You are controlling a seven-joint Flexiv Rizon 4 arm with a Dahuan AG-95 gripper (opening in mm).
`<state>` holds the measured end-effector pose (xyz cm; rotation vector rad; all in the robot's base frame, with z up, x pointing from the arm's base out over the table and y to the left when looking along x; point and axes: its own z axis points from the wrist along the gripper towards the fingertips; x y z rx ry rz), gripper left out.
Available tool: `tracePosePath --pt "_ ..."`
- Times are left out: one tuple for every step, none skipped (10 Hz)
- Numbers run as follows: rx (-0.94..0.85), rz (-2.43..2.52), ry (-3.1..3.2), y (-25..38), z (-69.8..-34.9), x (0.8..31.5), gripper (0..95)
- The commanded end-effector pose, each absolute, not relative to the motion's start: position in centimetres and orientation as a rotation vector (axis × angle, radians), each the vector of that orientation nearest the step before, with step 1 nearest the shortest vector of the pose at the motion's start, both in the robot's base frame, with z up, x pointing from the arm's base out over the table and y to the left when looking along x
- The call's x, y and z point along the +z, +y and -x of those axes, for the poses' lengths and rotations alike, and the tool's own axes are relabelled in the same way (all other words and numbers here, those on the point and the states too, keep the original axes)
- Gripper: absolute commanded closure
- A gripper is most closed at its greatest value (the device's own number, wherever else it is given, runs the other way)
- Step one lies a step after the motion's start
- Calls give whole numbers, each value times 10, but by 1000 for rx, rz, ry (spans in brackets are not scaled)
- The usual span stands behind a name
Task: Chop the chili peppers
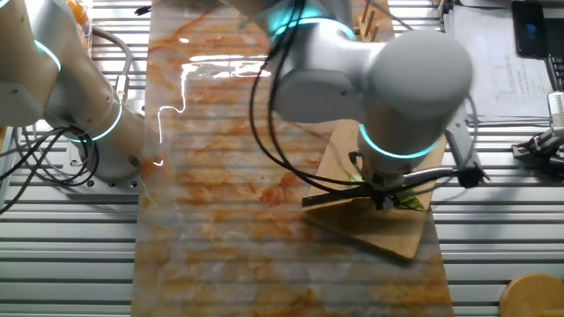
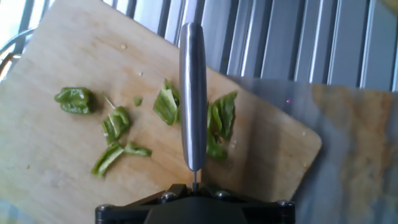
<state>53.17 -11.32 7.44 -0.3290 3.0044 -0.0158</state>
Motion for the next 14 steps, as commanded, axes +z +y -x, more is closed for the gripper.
tracePosePath --pt "-26 410 3009 -102 -529 105 950" --pt "-32 449 3006 -97 -528 114 950" --pt "-33 501 2993 -82 -530 130 950" --pt "-32 513 2984 -69 -534 141 950" --pt "-37 511 2986 -57 -538 148 950" --pt "-34 473 2996 -36 -547 158 950" --pt "-28 444 3003 -17 -552 166 950" --pt "-29 406 3013 2 -558 173 950" --pt "-32 392 3017 19 -562 177 950" --pt "-31 369 3025 30 -565 180 950" --pt "-25 332 3043 53 -573 187 950" --pt "-23 329 3055 65 -580 192 950" --pt "-16 297 3070 74 -585 196 950" --pt "3 269 3074 85 -592 201 950"
